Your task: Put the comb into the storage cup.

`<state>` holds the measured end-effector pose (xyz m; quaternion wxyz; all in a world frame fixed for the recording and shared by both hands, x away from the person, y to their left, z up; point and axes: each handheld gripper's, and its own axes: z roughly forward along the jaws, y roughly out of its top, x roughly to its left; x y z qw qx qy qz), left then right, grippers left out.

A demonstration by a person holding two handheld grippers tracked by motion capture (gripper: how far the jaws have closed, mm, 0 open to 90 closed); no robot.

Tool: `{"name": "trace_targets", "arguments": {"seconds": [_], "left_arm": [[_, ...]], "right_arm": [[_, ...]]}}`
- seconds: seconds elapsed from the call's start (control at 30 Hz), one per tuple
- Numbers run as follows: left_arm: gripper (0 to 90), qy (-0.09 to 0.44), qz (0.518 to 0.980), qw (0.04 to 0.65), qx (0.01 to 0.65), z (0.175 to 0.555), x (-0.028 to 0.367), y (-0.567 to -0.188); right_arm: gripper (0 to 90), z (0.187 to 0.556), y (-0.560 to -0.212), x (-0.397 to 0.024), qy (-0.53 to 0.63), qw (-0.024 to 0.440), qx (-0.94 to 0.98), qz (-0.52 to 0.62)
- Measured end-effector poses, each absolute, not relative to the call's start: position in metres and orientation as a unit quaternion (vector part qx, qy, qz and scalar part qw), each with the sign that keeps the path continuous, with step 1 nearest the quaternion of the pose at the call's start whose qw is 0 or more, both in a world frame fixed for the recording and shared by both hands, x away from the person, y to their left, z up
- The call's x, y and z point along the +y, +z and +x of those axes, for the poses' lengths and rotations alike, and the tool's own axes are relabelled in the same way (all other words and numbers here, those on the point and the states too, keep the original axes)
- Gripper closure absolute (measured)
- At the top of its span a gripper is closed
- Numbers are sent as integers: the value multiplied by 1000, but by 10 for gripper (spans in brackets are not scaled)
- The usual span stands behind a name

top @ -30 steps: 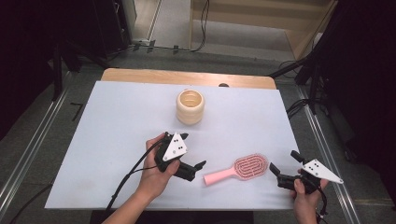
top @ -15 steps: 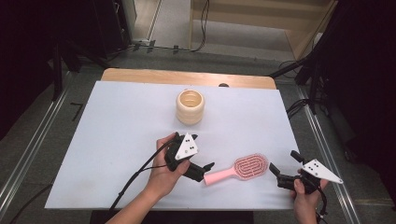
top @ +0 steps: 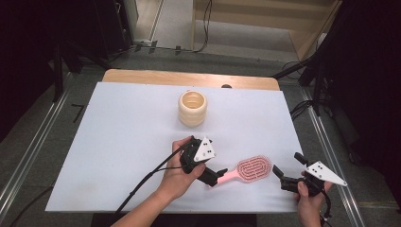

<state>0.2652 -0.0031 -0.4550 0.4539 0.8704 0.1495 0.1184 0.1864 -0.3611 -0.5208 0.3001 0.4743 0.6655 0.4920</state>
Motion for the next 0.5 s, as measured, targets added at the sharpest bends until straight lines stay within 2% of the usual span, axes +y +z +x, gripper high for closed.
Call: {"name": "trace_targets", "arguments": {"seconds": [0.03,0.33,0.5], "left_arm": [[54,121,869,455,153,265,-5,-456],[59,109,888,426,138,265,-22,-463],[129,102,892,416,144,265,-28,-466]], "right_arm": [[0,186,-521,-361,492,300,666,474],[0,187,-521,-361,490,300,667,474],[0,187,-521,-360,490,300,667,474]]}}
